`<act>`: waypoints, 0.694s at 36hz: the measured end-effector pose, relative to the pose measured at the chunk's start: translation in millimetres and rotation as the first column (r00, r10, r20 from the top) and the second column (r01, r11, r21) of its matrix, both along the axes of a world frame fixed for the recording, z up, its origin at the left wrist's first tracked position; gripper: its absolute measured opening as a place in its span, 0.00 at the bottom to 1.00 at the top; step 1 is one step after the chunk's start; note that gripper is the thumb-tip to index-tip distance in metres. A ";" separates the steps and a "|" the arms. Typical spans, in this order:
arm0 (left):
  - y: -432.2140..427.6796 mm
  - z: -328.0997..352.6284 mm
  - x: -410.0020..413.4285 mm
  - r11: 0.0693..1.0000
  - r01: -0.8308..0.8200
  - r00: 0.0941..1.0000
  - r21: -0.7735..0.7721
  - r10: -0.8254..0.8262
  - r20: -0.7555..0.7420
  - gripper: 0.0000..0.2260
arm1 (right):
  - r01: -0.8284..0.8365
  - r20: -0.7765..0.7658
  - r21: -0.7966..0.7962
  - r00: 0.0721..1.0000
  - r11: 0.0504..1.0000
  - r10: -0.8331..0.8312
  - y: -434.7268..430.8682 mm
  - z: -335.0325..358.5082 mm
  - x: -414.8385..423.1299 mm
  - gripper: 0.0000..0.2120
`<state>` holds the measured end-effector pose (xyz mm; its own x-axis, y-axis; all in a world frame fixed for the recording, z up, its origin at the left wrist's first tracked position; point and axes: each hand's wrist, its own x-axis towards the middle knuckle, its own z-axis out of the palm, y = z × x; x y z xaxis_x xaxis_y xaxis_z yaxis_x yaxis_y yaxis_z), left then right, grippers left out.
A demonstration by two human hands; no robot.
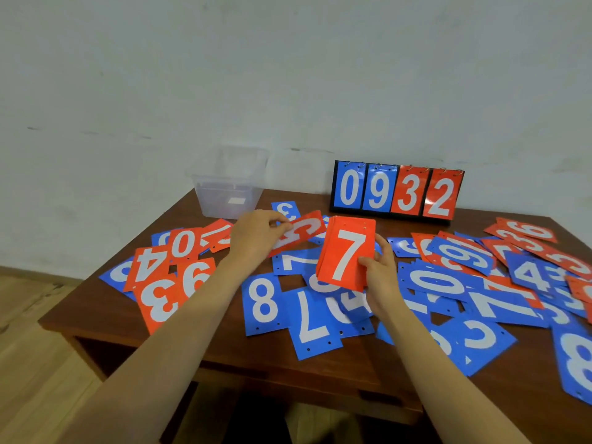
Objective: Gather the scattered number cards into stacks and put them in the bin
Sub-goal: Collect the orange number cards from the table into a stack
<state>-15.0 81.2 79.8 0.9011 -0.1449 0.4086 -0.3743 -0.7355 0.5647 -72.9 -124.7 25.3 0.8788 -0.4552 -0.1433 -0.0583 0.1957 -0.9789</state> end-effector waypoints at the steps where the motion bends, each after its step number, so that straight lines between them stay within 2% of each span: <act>1: -3.3 0.4 -1.6 1.000 0.014 1.000 -0.025 -0.014 0.016 0.10 | -0.003 0.005 -0.004 1.000 1.000 0.003 -2.9 -0.2 -1.6 0.26; 6: -16.2 -0.2 -10.5 0.965 0.168 0.985 -0.201 -0.157 0.069 0.09 | 0.011 -0.003 0.000 1.000 1.000 -0.011 -16.0 -1.1 -5.4 0.27; 9: -21.2 -5.8 -15.0 0.917 0.256 0.964 -0.306 -0.265 0.013 0.10 | 0.025 -0.010 -0.017 1.000 1.000 -0.026 -20.6 -2.6 -6.7 0.27; 13: -31.0 -15.3 -19.9 0.858 0.267 0.935 -0.439 -0.340 -0.095 0.10 | 0.015 -0.002 -0.021 1.000 1.000 -0.015 -22.7 -5.2 -9.0 0.27; 18: -38.4 -24.3 -19.1 0.801 0.243 0.910 -0.547 -0.384 -0.158 0.07 | -0.008 0.000 -0.007 1.000 1.000 0.008 -20.2 -4.5 -8.0 0.27; 21: -39.7 -31.0 -19.4 0.786 0.252 0.872 -0.565 -0.438 -0.220 0.10 | -0.025 0.006 0.013 1.000 1.000 0.025 -15.7 -3.8 -7.0 0.26; 25: -42.9 -40.1 -20.1 0.853 0.283 0.868 -0.439 -0.423 -0.261 0.10 | -0.028 -0.004 0.009 1.000 1.000 0.028 -10.2 -1.8 -2.5 0.24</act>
<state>-35.2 38.2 39.6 0.9079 -0.3788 0.1798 -0.3027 -0.2955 0.9061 -75.4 -134.9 23.5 0.8905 -0.4292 -0.1510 -0.0682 0.2023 -0.9770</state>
